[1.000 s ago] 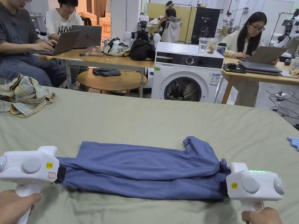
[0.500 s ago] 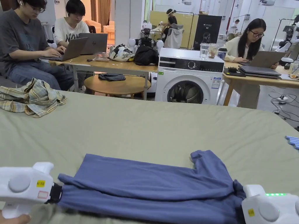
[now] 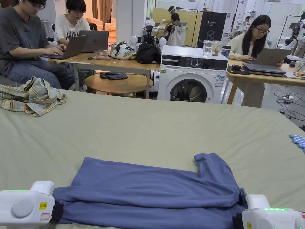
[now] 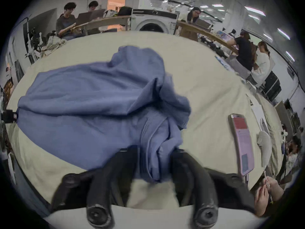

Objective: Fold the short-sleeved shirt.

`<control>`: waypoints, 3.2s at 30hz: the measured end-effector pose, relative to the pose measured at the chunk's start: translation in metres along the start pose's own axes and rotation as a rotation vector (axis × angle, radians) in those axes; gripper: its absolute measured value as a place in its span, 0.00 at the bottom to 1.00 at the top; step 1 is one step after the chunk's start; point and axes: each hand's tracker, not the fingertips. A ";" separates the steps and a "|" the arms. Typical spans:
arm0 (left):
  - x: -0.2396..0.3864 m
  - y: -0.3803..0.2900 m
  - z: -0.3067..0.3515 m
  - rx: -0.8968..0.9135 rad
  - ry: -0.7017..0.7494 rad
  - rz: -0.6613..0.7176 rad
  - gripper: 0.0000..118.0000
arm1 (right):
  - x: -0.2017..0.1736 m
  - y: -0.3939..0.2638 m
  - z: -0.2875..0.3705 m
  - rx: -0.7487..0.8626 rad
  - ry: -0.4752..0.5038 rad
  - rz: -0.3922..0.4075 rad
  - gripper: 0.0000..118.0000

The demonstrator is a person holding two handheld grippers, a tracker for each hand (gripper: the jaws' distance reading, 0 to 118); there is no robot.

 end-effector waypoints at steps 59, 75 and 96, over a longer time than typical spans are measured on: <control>0.029 0.169 -0.072 0.104 -0.007 -0.081 0.00 | 0.002 0.201 -0.140 -0.036 0.058 -0.086 0.49; 0.030 0.156 -0.063 0.117 0.004 -0.059 0.00 | 0.009 0.188 -0.160 -0.110 0.077 -0.037 0.00; 0.011 0.082 0.056 0.175 -0.102 -0.052 0.00 | 0.048 0.092 0.041 0.026 0.164 -0.033 0.00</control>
